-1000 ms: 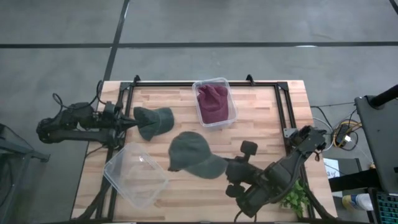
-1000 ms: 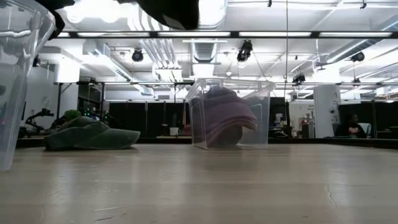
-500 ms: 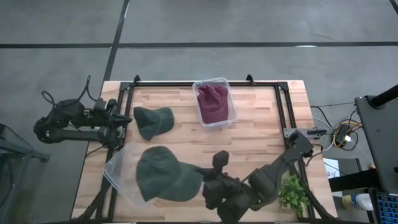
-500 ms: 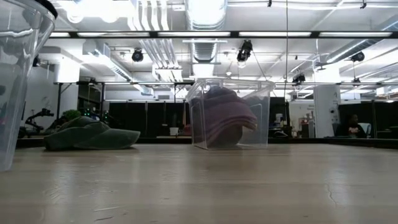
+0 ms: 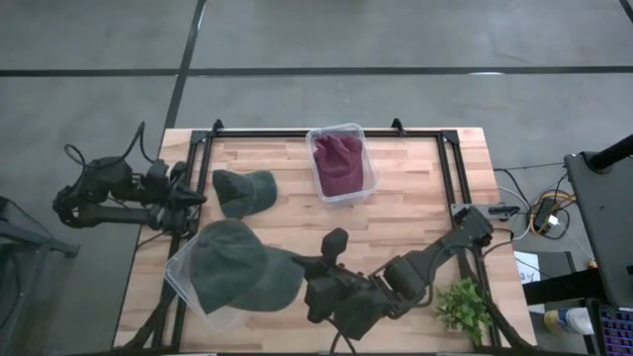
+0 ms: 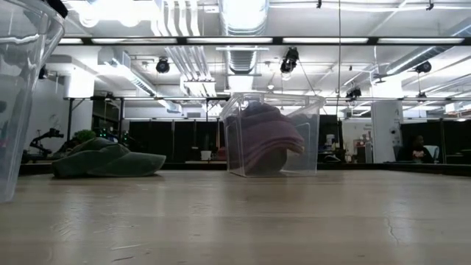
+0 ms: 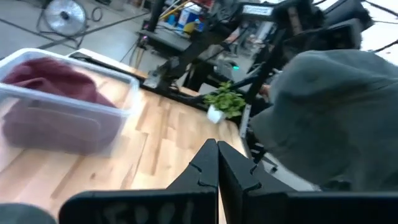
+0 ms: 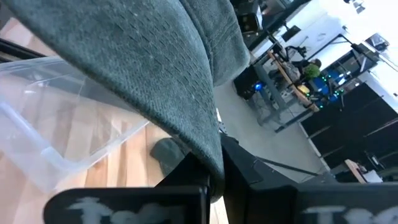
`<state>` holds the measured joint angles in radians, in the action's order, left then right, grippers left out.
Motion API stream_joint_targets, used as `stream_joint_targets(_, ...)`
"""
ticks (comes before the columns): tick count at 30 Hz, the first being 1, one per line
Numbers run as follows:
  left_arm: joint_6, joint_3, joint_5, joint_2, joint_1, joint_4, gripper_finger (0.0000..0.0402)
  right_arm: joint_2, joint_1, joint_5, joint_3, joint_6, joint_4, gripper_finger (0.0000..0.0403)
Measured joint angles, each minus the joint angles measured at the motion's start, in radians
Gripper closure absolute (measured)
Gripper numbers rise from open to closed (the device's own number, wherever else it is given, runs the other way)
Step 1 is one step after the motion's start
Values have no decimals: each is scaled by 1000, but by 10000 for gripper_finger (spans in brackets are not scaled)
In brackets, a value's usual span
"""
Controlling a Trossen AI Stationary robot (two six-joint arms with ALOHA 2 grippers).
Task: Pick & Place hat
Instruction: Put the green cap into the bottom transparent bin
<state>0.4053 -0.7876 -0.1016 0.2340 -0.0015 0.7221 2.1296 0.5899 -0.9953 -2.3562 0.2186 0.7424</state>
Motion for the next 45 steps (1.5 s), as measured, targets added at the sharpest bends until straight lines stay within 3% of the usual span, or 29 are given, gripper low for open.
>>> stream_joint_targets(3,-1,0,-37,0,0,-45,401,0,-7,-46,0,3,9,391)
stream_joint_targets(8,-11,-17,-66,3,0,-126,401,0,-11,-368,0,2,74,391)
stream_joint_targets(10,-14,-25,-68,11,0,-176,401,0,-21,-447,0,39,64,391)
stream_joint_targets(15,-11,-27,-82,97,0,-364,401,4,-91,-471,0,129,-59,391)
stream_joint_targets(20,-10,-27,-213,230,0,-493,401,31,-172,-577,0,331,-202,391)
stream_joint_targets(26,29,-89,-227,329,0,-538,401,32,-229,-578,2,405,-235,391)
stream_joint_targets(30,100,-123,-182,370,0,-538,401,32,-251,-576,4,439,-232,391)
stream_joint_targets(37,182,-122,-13,419,0,-532,401,32,-285,-576,6,475,-231,391)
stream_joint_targets(42,324,-122,146,439,0,-529,401,32,-306,-576,6,529,-230,391)
stream_joint_targets(45,386,-122,182,445,0,-528,401,32,-318,-575,6,565,-229,391)
